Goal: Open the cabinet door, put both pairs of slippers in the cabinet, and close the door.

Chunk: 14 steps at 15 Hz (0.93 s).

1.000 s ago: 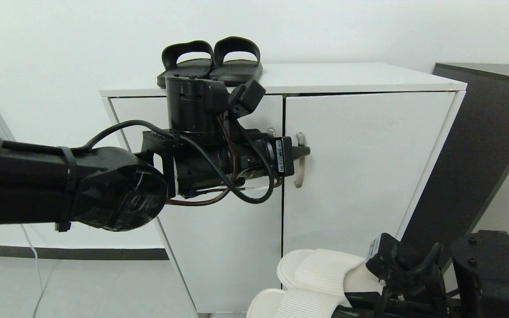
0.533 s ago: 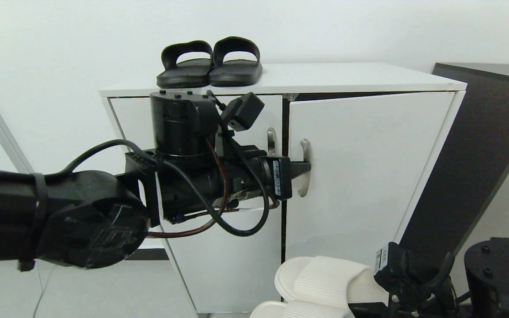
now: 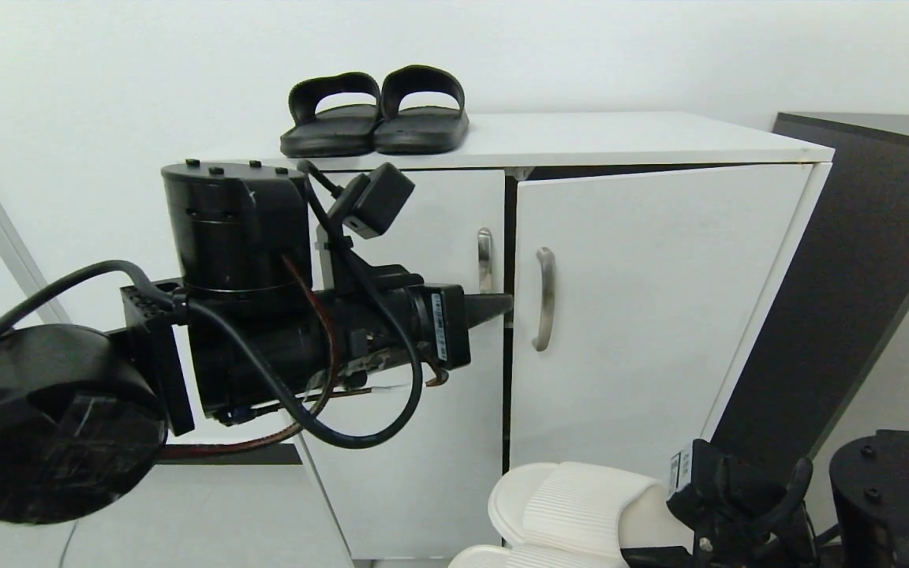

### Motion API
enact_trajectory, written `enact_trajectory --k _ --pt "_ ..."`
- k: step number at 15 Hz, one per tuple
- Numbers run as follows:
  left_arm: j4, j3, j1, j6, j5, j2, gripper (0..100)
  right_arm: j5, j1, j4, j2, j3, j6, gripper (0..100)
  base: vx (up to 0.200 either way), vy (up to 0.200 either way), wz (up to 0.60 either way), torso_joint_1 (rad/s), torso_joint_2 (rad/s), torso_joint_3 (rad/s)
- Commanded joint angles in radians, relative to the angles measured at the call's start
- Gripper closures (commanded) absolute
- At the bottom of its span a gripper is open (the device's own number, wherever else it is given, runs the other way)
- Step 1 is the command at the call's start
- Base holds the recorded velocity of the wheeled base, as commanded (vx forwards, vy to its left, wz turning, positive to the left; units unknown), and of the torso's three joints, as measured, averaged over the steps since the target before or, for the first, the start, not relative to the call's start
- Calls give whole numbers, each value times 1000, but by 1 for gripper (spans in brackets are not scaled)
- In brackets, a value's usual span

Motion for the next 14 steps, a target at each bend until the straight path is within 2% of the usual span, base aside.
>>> enact_trajectory --k 1,4,6,8,9,14 --pt "-1 -18 23 -1 -1 8 100 0 3 0 2 1 0 100 0 0 0 0 0 0" --pt "-1 -69 49 -2 -1 54 100 0 3 0 -1 -1 0 100 0 0 0 0 0 0" --pt "-1 -118 52 -18 1 89 100 -2 3 0 -1 -1 0 100 0 0 0 0 0 0" --pt "-1 -187 60 -62 4 133 100 -2 5 0 -1 1 -8 100 0 0 0 0 0 0" --pt "-1 -201 60 -71 7 144 100 -2 5 0 -1 1 -11 100 0 0 0 0 0 0" --pt "-1 -262 65 -75 7 199 100 -2 14 1 0 2 -12 100 0 0 0 0 0 0"
